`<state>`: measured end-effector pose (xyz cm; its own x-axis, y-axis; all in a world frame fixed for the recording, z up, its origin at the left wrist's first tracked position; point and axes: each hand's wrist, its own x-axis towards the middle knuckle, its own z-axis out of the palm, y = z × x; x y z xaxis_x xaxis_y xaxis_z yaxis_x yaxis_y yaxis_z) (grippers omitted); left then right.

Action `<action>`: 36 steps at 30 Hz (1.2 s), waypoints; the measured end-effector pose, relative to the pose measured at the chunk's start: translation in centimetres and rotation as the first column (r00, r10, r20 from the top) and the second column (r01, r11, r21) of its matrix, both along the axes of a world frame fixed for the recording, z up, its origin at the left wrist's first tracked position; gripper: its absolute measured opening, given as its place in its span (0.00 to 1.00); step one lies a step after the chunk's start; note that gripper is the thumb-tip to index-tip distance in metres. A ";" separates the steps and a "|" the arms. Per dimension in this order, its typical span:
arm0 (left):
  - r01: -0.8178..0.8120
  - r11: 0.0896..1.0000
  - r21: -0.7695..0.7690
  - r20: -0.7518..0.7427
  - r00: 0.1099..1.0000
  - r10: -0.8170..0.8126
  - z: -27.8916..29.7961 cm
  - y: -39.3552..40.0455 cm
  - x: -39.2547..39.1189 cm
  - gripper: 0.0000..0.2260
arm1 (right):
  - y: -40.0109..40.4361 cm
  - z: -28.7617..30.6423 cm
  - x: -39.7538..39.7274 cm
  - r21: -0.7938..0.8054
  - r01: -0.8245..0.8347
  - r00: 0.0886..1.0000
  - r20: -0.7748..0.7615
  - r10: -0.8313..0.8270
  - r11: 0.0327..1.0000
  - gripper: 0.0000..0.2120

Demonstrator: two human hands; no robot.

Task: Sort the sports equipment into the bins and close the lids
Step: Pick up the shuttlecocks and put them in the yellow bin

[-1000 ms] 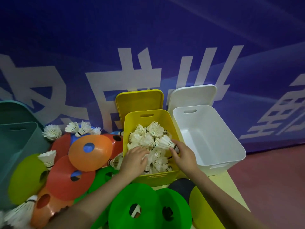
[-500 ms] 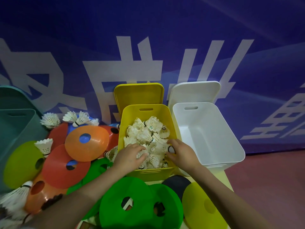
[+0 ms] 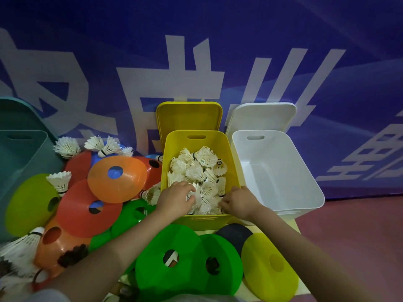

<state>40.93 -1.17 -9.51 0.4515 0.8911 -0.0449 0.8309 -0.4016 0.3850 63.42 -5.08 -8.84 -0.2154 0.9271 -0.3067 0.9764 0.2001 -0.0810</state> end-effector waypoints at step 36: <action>-0.408 0.909 -0.084 0.221 0.882 0.416 -3.7 -2.5 -34.6 0.13 | 5.0 -3.2 -26.7 0.140 0.247 0.870 -0.468 -0.156 0.959 0.24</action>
<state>6.31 -3.69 -13.21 0.0455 0.9988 -0.0185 0.8062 -0.0258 0.5911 36.68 -0.04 -12.05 -0.0888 0.9953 -0.0373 0.8644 0.0584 -0.4994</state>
